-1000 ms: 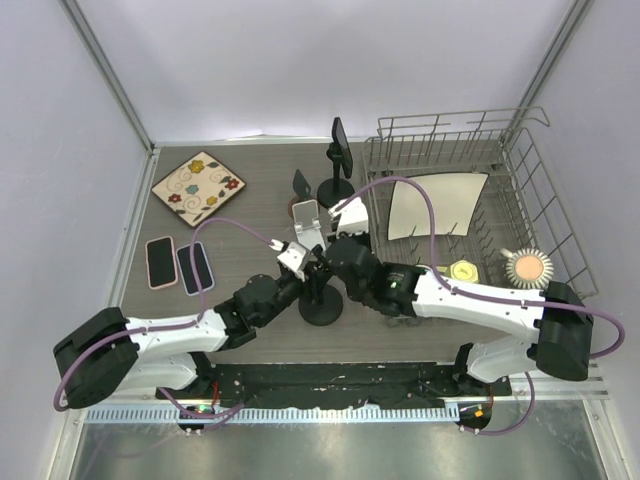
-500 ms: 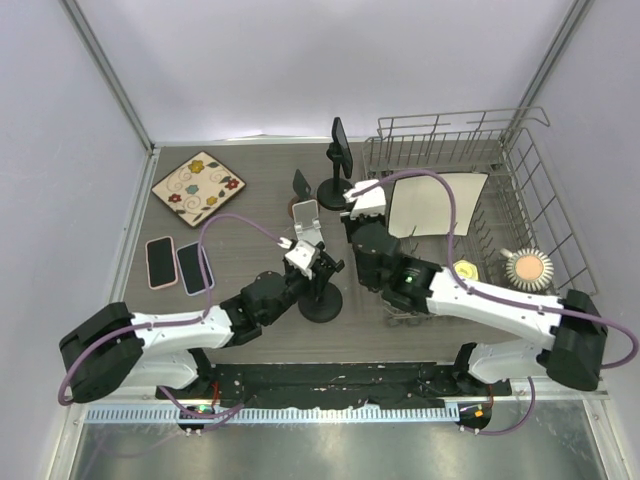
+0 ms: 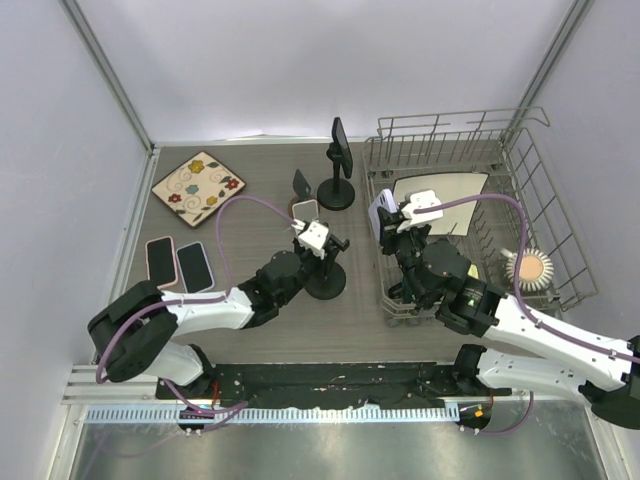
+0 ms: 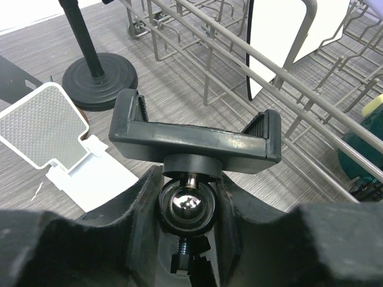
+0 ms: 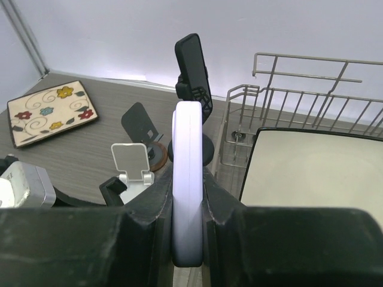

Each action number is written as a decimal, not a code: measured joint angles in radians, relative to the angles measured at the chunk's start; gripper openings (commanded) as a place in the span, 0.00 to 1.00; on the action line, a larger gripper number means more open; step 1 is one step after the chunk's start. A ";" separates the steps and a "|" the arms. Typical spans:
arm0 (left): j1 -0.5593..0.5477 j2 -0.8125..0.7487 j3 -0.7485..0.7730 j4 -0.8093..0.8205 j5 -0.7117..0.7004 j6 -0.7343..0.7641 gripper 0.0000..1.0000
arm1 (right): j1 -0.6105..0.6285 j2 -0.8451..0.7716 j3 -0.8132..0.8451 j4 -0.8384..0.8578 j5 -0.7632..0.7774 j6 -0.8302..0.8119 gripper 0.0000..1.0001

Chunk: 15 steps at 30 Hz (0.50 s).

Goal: Remove the phone from the phone stand

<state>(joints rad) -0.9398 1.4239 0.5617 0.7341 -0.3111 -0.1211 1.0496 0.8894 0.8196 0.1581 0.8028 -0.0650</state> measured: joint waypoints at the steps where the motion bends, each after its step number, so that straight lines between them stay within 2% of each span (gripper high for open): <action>1: 0.000 -0.007 -0.002 -0.007 0.000 0.000 0.53 | 0.000 -0.005 0.000 -0.012 -0.006 0.004 0.01; 2: 0.000 -0.019 -0.006 -0.022 0.000 0.001 0.64 | 0.000 -0.010 0.000 -0.025 -0.014 0.010 0.01; 4: 0.000 -0.057 -0.017 -0.056 0.000 0.005 0.78 | 0.000 -0.019 0.000 -0.046 -0.029 0.023 0.01; 5: 0.000 -0.089 -0.025 -0.076 -0.001 0.005 0.90 | 0.000 -0.023 0.001 -0.057 -0.035 0.029 0.01; 7: 0.000 -0.164 -0.037 -0.119 -0.003 0.004 0.97 | 0.000 -0.028 0.003 -0.082 -0.044 0.043 0.01; 8: 0.000 -0.208 -0.040 -0.141 -0.004 0.003 1.00 | 0.000 -0.028 0.004 -0.093 -0.047 0.055 0.01; 15: 0.000 -0.514 -0.042 -0.275 0.018 0.012 1.00 | 0.000 -0.028 0.061 -0.211 -0.052 0.159 0.01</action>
<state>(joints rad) -0.9401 0.9096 0.5201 0.4595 -0.2928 -0.1093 1.0496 0.8612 0.8806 -0.0525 0.7506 0.0944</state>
